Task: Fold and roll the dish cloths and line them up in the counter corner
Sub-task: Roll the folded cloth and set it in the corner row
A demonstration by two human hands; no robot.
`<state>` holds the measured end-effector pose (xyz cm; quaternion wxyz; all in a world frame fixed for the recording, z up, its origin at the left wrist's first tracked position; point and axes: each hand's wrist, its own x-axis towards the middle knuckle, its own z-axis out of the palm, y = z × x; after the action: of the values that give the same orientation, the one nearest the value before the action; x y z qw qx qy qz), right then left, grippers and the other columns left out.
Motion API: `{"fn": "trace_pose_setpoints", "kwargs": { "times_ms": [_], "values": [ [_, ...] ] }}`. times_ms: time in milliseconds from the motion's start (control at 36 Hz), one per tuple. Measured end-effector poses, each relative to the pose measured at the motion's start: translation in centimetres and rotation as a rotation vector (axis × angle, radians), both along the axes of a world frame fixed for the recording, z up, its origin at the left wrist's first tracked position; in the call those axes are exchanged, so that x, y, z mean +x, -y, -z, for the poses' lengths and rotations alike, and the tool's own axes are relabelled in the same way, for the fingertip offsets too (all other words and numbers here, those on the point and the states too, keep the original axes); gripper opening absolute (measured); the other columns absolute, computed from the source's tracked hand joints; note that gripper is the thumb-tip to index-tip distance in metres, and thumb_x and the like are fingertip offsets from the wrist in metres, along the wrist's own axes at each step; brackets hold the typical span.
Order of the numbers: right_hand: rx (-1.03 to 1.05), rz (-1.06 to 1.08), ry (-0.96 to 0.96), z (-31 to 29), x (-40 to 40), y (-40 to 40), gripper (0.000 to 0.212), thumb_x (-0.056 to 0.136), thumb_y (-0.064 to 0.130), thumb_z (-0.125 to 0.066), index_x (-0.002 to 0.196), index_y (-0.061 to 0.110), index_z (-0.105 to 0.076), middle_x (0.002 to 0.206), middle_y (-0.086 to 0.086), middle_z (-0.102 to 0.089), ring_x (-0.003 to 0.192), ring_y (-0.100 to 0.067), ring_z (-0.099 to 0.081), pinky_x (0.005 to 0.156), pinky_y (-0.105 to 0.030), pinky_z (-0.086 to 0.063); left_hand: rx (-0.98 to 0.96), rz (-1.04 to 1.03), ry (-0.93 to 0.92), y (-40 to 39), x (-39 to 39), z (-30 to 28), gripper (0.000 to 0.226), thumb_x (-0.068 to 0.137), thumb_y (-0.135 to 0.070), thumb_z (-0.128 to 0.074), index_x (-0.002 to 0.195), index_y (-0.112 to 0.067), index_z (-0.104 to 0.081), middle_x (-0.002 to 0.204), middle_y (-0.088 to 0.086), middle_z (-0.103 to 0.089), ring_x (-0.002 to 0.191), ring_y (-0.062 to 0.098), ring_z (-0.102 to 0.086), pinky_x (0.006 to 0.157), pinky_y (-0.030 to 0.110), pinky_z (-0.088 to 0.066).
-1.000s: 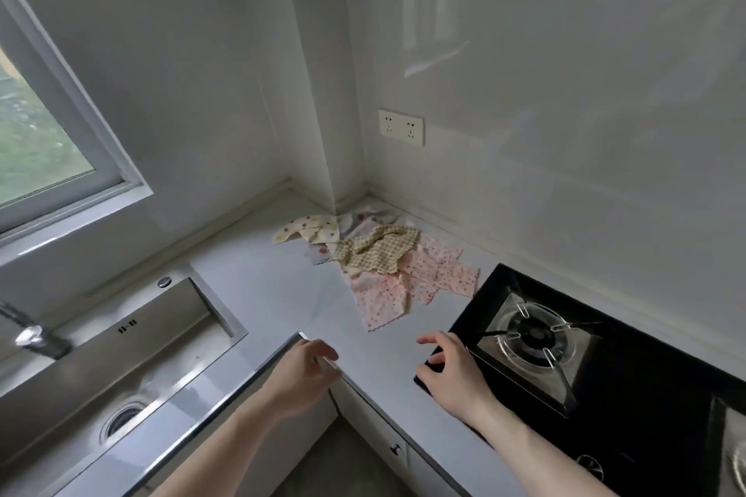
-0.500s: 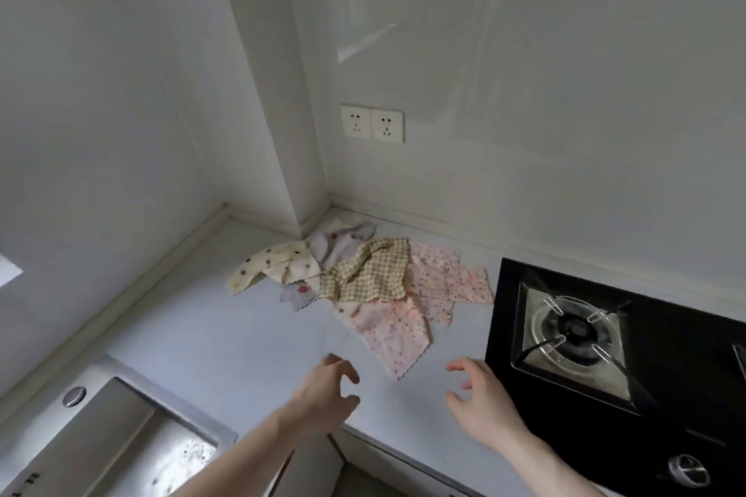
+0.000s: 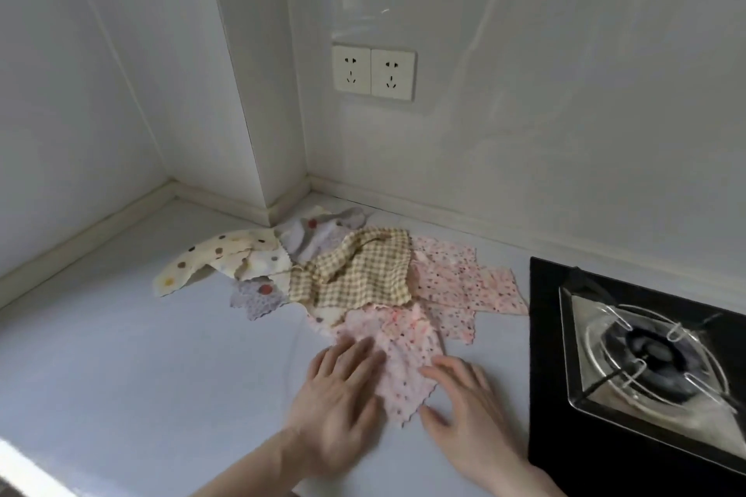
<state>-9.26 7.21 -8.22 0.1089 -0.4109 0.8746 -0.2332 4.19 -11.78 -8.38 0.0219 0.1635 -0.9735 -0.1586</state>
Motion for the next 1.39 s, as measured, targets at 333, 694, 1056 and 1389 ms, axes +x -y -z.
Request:
{"fn": "trace_pose_setpoints", "kwargs": {
  "times_ms": [333, 694, 1056, 1389],
  "values": [
    [-0.290, -0.014, -0.302, 4.2, 0.4, 0.3, 0.012, 0.091, 0.039, -0.060, 0.084, 0.037, -0.051, 0.087, 0.022, -0.048, 0.090, -0.003, -0.044, 0.079, -0.027, -0.039, -0.123, 0.030, -0.318, -0.2, 0.7, 2.4, 0.038, 0.087, -0.051, -0.047, 0.124, -0.043, -0.050, 0.113, -0.022, -0.047, 0.107, 0.007, -0.039, 0.095, 0.029, -0.034],
    [-0.331, 0.092, -0.214, 3.0, 3.3, -1.1, 0.005, 0.100, 0.031, -0.055, 0.095, 0.032, -0.054, 0.097, 0.012, -0.055, 0.090, -0.012, -0.055, 0.074, -0.034, -0.045, -0.133, -0.069, -0.448, -1.5, 3.0, 2.7, 0.025, 0.082, -0.031, -0.057, 0.101, -0.029, -0.071, 0.101, -0.007, -0.065, 0.100, 0.023, -0.057, 0.087, 0.034, -0.042],
    [-0.532, 0.175, -0.264, -6.4, 7.5, -2.3, 0.014, 0.095, 0.012, -0.056, 0.101, 0.020, -0.066, 0.098, 0.006, -0.069, 0.095, -0.019, -0.063, 0.084, -0.036, -0.051, -0.060, -0.129, -0.760, -4.1, 7.3, -6.9, 0.020, 0.095, -0.015, -0.057, 0.109, -0.024, -0.068, 0.097, -0.006, -0.074, 0.084, 0.020, -0.069, 0.075, 0.034, -0.054],
    [-0.789, 0.215, -0.157, -14.5, 10.2, -5.5, 0.013, 0.099, 0.013, -0.052, 0.092, 0.021, -0.059, 0.070, 0.009, -0.065, 0.056, 0.000, -0.051, 0.057, -0.024, -0.040, -0.084, -0.100, -0.776, -6.4, 9.0, -15.7, 0.016, 0.101, -0.028, -0.050, 0.089, -0.021, -0.058, 0.075, -0.003, -0.066, 0.077, 0.025, -0.058, 0.067, 0.038, -0.050]
  ]
}}
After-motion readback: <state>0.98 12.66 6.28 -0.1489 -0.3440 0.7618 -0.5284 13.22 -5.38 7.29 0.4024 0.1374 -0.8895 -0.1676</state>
